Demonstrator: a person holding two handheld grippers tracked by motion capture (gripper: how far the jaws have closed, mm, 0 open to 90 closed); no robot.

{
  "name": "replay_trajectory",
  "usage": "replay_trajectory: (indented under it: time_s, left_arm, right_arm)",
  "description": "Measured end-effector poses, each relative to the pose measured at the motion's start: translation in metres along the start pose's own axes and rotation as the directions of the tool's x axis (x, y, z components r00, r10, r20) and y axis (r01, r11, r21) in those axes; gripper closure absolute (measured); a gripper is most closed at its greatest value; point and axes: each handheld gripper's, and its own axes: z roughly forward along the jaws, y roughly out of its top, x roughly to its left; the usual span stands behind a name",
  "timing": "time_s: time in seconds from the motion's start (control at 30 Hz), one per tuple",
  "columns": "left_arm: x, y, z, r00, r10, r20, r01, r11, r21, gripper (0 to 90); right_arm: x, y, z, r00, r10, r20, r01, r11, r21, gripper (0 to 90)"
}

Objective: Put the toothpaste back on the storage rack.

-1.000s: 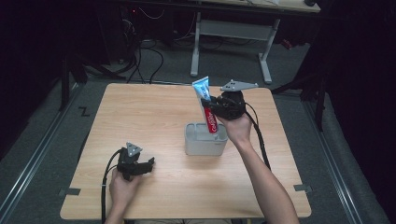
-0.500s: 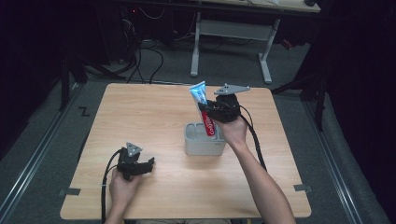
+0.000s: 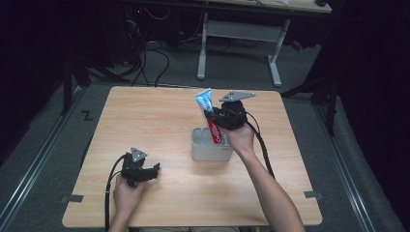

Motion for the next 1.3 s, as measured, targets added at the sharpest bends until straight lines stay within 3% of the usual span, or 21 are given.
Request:
replay_trajectory:
  time_s: [0.1,0.5,0.9,1.3]
  left_arm:
    - [0.000,0.000,0.000,1.0000,0.000,0.000,0.000,1.0000,0.000,22.4]
    - [0.000,0.000,0.000,1.0000,0.000,0.000,0.000,1.0000,0.000,22.4]
    - [0.000,0.000,0.000,1.0000,0.000,0.000,0.000,1.0000,0.000,22.4]
    - [0.000,0.000,0.000,1.0000,-0.001,0.000,0.001,1.0000,0.000,22.4]
  right_arm:
    - [-0.001,-0.003,0.001,0.9998,0.014,-0.017,-0.014,1.000,0.002,72.8]
    - [0.000,-0.011,0.006,1.0000,-0.005,-0.007,0.005,0.999,0.038,72.7]
    - [-0.003,-0.023,0.009,0.9999,0.008,-0.006,-0.008,0.998,0.068,72.5]
    - [0.001,-0.027,0.012,0.9999,-0.005,-0.014,0.006,0.998,0.070,72.5]
